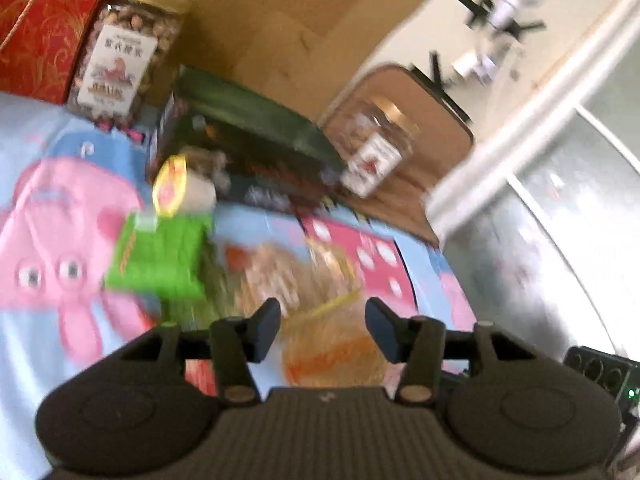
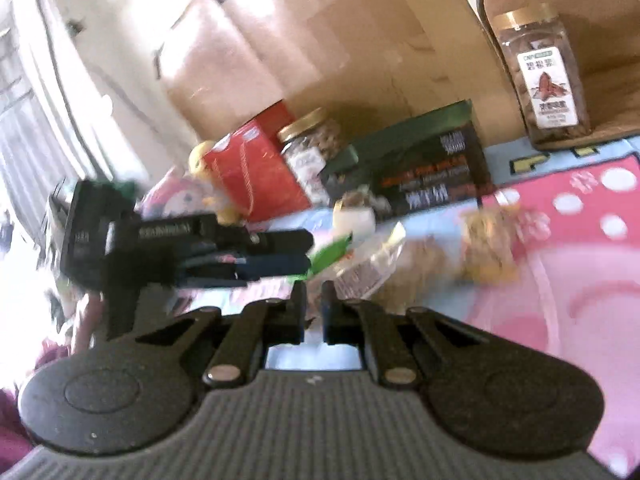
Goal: Organize snacks
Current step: 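Grasp the clear pastry bag with the left gripper and carry it to the tin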
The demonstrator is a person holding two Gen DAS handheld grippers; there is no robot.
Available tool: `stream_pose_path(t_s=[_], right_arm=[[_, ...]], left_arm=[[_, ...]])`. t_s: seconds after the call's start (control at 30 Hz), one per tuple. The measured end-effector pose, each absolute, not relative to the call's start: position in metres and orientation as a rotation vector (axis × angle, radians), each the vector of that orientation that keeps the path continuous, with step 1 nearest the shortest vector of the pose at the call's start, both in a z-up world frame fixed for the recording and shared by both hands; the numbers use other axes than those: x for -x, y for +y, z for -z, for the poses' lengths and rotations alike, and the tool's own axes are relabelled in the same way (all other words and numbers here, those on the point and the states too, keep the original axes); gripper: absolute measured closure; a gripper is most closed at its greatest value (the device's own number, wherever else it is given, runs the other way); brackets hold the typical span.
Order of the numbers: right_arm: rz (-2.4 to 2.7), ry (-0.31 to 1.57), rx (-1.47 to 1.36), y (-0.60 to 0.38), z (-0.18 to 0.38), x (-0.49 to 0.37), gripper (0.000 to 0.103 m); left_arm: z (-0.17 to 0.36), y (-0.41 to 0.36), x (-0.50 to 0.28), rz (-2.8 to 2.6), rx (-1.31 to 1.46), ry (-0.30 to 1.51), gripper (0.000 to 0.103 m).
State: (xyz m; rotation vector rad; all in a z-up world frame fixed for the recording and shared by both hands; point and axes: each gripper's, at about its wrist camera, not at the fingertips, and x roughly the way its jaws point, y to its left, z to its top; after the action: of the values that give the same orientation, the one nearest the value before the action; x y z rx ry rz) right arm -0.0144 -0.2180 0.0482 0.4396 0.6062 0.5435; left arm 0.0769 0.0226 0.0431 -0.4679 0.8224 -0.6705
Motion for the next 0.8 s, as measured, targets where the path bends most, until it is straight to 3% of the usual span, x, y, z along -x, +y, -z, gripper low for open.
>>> stream_pose_path(t_s=[0.2,0.27,0.33,0.43,0.5,0.53,0.6,0.8], right_arm=[[-0.482,0.708,-0.424,-0.222,-0.019,0.042,0.082],[-0.486,0.714,-0.469,-0.226,-0.015,0.037,0.056],[-0.493,0.699,-0.461,-0.226,-0.016,0.035,0.044],[-0.520,0.701,-0.383,-0.221,-0.015,0.030,0.043],[-0.532,0.732,-0.326,-0.214,-0.010,0.027,0.042],[-0.547,0.712,-0.288,-0.208,-0.008,0.029,0.044],[-0.565,0.711,-0.234,-0.200,-0.006,0.030,0.057],[-0.559,0.604,-0.191,-0.205,-0.035,0.025,0.059]], left_arm=[[-0.022,0.016,-0.038,0.680,0.400,0.886,0.055],[-0.019,0.014,-0.032,0.671,0.382,0.884,0.055],[-0.017,0.013,-0.032,0.621,0.353,0.884,0.054],[-0.008,0.013,-0.040,0.593,0.377,0.923,0.053],[-0.007,0.009,-0.042,0.614,0.396,0.921,0.058],[-0.006,0.005,-0.042,0.645,0.390,0.929,0.064],[-0.008,-0.002,-0.038,0.638,0.362,0.916,0.063],[-0.051,0.005,-0.046,0.687,0.385,0.823,0.063]])
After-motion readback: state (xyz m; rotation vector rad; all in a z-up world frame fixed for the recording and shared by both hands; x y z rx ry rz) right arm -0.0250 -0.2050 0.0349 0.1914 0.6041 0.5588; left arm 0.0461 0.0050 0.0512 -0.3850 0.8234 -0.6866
